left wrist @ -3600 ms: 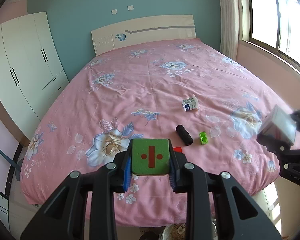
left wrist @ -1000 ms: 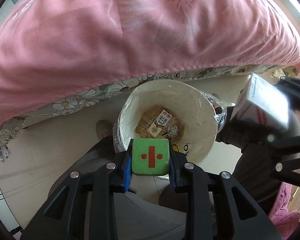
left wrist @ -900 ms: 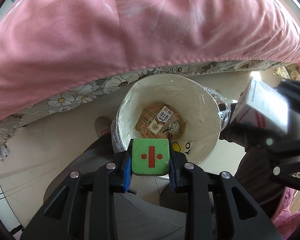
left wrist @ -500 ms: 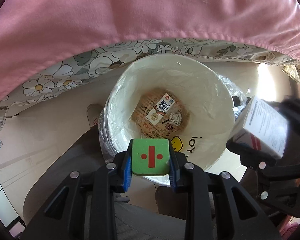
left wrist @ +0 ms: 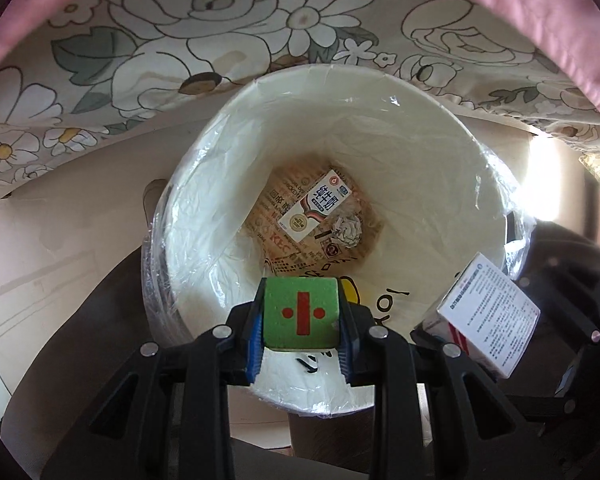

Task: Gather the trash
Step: 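Open the right tool over the bin dropping the medicine box while the left tool releases the green block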

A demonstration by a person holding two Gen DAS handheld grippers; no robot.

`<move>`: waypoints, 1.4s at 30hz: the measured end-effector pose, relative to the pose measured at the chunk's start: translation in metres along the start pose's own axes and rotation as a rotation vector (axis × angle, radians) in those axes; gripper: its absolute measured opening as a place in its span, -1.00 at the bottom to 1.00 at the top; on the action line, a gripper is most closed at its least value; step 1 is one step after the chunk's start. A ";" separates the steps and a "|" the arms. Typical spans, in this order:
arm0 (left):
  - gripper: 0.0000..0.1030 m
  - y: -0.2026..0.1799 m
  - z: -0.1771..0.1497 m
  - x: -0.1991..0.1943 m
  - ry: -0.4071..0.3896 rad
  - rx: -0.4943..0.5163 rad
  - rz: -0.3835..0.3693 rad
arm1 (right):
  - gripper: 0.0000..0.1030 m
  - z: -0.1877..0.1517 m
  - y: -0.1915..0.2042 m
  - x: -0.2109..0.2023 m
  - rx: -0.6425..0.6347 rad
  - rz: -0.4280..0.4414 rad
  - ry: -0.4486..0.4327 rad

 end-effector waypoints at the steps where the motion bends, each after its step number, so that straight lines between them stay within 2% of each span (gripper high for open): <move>1: -0.39 -0.001 0.000 0.004 0.004 -0.003 -0.004 | -0.14 0.001 -0.001 0.004 0.009 0.000 0.006; 15: -0.39 0.006 0.008 0.050 0.066 -0.031 0.029 | -0.14 0.017 -0.017 0.048 0.099 0.003 0.057; 28: -0.38 0.000 0.019 0.066 0.080 -0.013 0.033 | -0.13 0.021 -0.021 0.068 0.102 -0.034 0.081; 29: -0.38 -0.001 0.020 0.066 0.078 -0.013 0.032 | -0.09 0.021 -0.022 0.069 0.101 -0.041 0.086; 31: -0.28 0.000 0.020 0.067 0.085 -0.012 0.043 | 0.03 0.021 -0.023 0.075 0.104 -0.076 0.096; 33: -0.07 0.001 0.019 0.069 0.093 -0.021 0.039 | 0.07 0.021 -0.022 0.076 0.097 -0.090 0.094; 42: -0.05 0.001 0.017 0.066 0.087 -0.020 0.017 | 0.11 0.024 -0.024 0.070 0.099 -0.083 0.075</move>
Point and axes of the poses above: each gripper's, at about its wrist camera, not at the fingertips, and x roughly the way its jaws point, y to its left, z to its top, the point moved 3 cm from there along x, roughly the way its jaws point, and after that the axes turned 9 degrees about x, right-handed, at the moved point
